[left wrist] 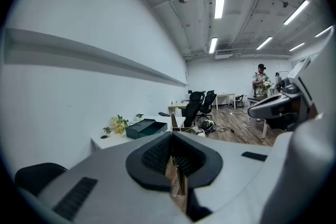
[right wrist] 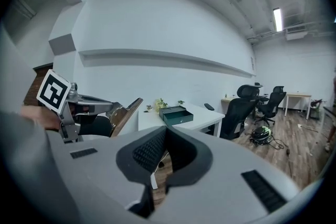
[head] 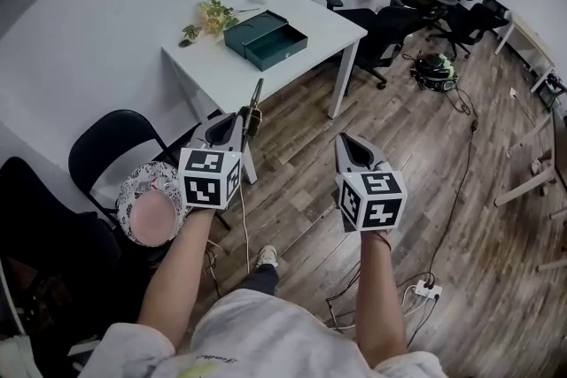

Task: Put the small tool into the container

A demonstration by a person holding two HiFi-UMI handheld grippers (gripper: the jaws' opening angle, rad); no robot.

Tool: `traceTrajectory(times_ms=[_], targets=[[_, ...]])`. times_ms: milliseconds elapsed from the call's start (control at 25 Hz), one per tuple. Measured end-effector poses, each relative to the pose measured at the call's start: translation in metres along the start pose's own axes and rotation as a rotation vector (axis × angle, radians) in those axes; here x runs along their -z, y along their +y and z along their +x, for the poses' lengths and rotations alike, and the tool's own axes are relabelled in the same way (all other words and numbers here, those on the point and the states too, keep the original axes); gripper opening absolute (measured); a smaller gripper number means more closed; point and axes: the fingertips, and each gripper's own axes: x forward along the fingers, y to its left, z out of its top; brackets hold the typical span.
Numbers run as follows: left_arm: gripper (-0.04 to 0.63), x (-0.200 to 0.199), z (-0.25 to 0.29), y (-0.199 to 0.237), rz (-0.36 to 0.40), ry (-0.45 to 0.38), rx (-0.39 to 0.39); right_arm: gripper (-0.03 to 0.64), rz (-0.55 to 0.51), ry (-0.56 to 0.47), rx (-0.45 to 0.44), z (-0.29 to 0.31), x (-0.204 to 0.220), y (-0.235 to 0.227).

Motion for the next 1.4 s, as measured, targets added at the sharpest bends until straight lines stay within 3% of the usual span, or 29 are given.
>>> traceTrajectory(times_ms=[640, 1400], targets=[[0.003, -0.021, 0.123, 0.084, -0.041, 0.012, 0.035, 0.005, -0.027, 0.047, 0.014, 0.135, -0.044, -0.02], [0.003, -0.027, 0.191, 0.115, -0.048, 0.006, 0.085, 0.005, -0.046, 0.054, 0.041, 0.203, -0.063, -0.034]])
